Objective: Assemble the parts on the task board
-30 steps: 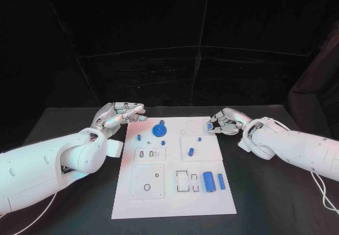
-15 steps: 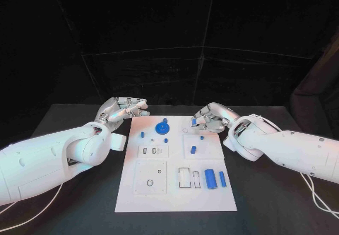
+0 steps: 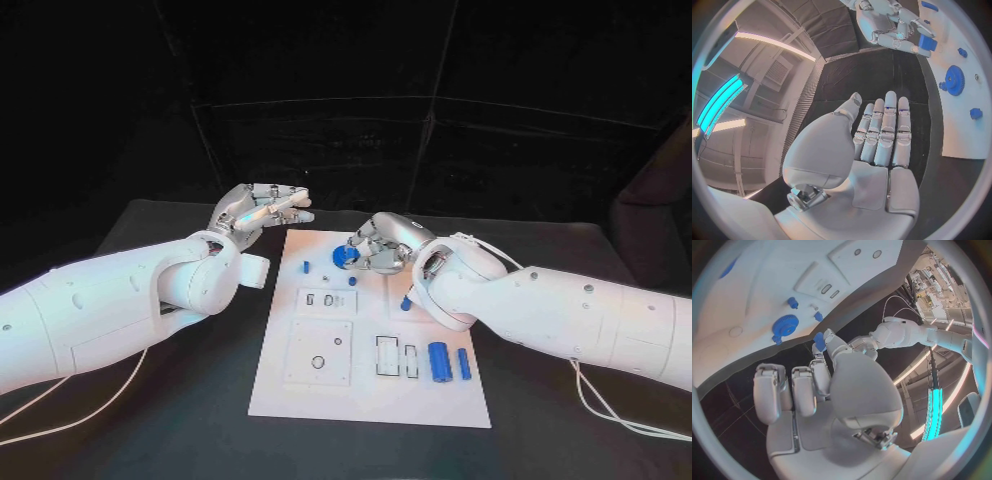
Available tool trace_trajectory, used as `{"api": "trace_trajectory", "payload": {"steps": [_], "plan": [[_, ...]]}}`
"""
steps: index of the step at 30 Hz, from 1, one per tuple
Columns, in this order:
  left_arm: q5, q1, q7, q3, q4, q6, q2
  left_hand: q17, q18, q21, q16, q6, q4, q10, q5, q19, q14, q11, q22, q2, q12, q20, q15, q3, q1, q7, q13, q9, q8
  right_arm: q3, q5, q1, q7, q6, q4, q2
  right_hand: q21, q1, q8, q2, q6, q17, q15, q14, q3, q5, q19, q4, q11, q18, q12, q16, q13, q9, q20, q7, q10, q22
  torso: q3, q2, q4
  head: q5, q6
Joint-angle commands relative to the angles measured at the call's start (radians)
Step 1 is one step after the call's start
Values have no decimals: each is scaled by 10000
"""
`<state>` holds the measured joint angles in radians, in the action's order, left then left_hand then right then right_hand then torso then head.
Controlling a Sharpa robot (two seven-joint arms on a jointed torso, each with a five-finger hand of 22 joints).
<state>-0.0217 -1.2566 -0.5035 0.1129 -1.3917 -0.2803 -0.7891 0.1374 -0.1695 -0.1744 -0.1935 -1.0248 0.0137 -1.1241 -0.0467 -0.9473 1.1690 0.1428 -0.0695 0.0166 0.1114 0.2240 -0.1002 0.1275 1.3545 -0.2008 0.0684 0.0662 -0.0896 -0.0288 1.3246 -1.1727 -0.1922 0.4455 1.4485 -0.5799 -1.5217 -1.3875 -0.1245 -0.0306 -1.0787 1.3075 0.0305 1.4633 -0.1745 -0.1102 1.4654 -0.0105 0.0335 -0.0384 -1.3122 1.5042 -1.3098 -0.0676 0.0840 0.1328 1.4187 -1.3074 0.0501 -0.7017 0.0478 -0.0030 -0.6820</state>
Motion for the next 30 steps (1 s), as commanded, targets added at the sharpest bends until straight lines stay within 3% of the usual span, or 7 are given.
{"api": "trace_trajectory", "payload": {"steps": [1, 5, 10, 30], "plan": [[-133, -32, -78, -9, 6, 33, 23, 5, -152, 76, 49, -77, -31, -95, -25, -20, 49, 10, 14, 23, -65, -5, -20, 24, -50, -17, -13, 3, 53, -125, 741, 55, -718, -643, -55, 205, -7, 76, -71, -54, -260, 1127, 63, 759, -29, -2, 177, -59, -33, 92, 43, -12, -184, -19, -70, -202, -41, -1426, 47, 26, 19, 30, -72], [-139, -52, -87, -9, 17, -3, 30, 4, -148, 106, 83, -83, -42, -104, -25, 14, 28, 12, 21, 15, -83, 3, -30, 34, -62, -18, -16, 0, 61, -294, 1021, 108, -816, -887, -126, 465, -4, 78, -72, -54, -261, 1125, 63, 759, -30, -2, 172, -60, -33, 91, 48, -13, -179, -19, -70, -202, -44, -1419, 13, -9, 7, 89, -123], [-142, -74, -92, -10, 7, -29, 28, 4, -147, 127, 105, -86, -51, -109, -25, 37, 16, 14, 25, 10, -96, 8, -36, 43, -67, -19, -18, -1, 67, -398, 1368, 205, -943, -953, -155, 654, -2, 84, -70, -48, -260, 1117, 63, 757, -30, 1, 169, -59, -33, 90, 51, -17, -177, -19, -70, -202, -45, -1416, 0, -9, 4, 115, -233], [-143, -84, -77, -10, -57, -4, 53, 5, -147, 153, 129, -86, -60, -112, -25, 65, 7, 20, 29, 2, -113, 15, -42, 51, -78, -28, -20, -4, 77, -437, 1785, 516, -1302, -1120, -211, 868, 18, 120, -52, 22, -247, 1072, 65, 747, -31, 17, 134, -38, -36, 78, 73, -41, -163, -11, -71, -202, -52, -1368, -30, -1, 19, 83, -334]]}}
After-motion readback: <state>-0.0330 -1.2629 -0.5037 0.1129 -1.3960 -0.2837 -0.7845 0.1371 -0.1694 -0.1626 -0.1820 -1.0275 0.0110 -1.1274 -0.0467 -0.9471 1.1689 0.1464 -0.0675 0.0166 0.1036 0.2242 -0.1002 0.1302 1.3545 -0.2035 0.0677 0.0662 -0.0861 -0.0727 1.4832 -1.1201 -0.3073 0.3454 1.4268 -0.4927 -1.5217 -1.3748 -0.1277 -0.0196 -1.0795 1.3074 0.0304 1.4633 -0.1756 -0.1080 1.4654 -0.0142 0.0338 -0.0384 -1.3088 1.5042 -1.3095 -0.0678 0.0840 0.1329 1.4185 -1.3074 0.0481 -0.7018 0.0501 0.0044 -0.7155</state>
